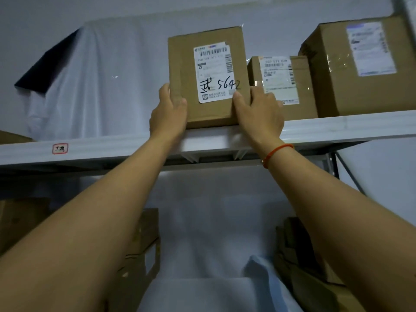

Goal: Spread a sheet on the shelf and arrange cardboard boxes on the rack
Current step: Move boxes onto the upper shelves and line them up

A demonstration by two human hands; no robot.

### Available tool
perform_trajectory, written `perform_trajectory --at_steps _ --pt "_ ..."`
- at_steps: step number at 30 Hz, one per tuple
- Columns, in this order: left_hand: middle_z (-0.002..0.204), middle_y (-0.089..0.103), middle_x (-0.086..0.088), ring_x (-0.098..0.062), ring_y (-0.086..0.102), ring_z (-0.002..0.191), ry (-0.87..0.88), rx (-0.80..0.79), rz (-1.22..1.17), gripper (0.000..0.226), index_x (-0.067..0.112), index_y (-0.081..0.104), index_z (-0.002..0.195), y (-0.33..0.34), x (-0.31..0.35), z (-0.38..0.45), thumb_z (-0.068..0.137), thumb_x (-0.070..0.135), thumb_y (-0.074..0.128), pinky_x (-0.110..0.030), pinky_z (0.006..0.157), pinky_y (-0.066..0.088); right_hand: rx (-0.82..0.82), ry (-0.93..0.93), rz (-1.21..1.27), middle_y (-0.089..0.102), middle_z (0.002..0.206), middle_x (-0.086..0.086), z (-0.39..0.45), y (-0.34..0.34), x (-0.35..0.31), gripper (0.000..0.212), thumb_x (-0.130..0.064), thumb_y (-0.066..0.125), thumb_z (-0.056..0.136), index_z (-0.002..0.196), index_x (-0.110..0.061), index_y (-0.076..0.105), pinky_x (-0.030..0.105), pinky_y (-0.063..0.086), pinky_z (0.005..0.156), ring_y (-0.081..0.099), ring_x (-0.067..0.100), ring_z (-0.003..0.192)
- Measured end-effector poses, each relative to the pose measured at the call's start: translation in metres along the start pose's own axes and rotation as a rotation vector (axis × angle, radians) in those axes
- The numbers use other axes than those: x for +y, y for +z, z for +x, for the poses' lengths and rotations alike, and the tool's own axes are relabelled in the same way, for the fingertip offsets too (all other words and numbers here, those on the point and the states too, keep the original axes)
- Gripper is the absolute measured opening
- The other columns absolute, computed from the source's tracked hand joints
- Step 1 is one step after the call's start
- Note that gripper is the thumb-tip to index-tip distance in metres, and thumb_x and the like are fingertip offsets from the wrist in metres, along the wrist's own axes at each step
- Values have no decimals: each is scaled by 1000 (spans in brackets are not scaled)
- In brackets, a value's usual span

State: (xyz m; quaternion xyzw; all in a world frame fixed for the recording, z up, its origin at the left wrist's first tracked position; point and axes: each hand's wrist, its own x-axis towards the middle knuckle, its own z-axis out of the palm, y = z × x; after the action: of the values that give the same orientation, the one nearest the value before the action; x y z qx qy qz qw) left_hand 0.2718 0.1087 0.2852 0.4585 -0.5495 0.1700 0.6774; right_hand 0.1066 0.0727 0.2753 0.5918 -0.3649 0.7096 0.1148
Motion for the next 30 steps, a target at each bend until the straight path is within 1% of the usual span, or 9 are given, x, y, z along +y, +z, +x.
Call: perform_trajectory --at_steps 2,4,6,9,13,20,23,26,30 --pt "114 58 2 -23 53 95 46 -3 89 54 34 18 151 5 -1 -2 100 33 35 -31 80 39 30 14 -64 58 117 11 0 2 3 46 -51 42 94 120 -16 55 40 40 87 49 32 112" --pt "112 57 -1 -25 53 94 104 0 186 53 38 17 150 10 0 -3 100 33 34 -35 82 42 74 19 -48 59 115 9 -1 3 4 41 -46 50 91 120 -17 51 43 45 86 50 30 110" --pt "123 57 -7 -28 55 105 135 3 262 49 39 23 149 16 -2 -1 101 34 33 -40 90 43 102 9 -37 56 113 7 -2 4 5 37 -38 56 88 120 -20 48 40 46 83 50 28 106" --pt "126 52 -10 -29 54 108 103 -3 327 46 40 30 147 25 -6 1 101 35 33 -43 98 43 77 -19 -81 50 112 7 -3 5 8 26 -32 57 89 114 -24 56 35 46 83 47 26 105" --pt "125 52 -11 -31 54 108 120 9 430 42 37 42 142 30 -10 -5 101 31 33 -44 101 38 36 -30 -147 49 115 6 -7 5 13 26 -29 51 91 108 -22 69 31 40 85 43 26 111" --pt "130 53 -9 -28 46 121 182 193 406 30 23 66 114 34 -22 -21 96 23 42 -41 102 37 28 -58 -95 51 117 6 -18 4 16 28 -23 47 90 99 -14 72 31 44 88 42 24 112" --pt "122 56 -10 -27 51 114 249 313 334 27 15 66 106 27 -31 -36 92 20 44 -40 96 42 138 -124 -17 53 115 7 -30 8 15 26 -21 50 86 101 -14 70 37 47 87 45 24 109" --pt "106 59 -13 -27 55 98 329 399 317 22 8 64 100 12 -49 -56 87 16 49 -39 84 48 244 -223 75 57 105 10 -57 27 9 21 -19 52 81 92 -12 69 36 47 75 50 24 96" --pt "95 56 -13 -27 52 88 294 402 400 17 6 57 93 -15 -89 -85 85 17 47 -41 78 46 213 -261 183 57 95 13 -107 67 1 16 -15 55 77 87 -10 66 33 41 66 47 23 85"
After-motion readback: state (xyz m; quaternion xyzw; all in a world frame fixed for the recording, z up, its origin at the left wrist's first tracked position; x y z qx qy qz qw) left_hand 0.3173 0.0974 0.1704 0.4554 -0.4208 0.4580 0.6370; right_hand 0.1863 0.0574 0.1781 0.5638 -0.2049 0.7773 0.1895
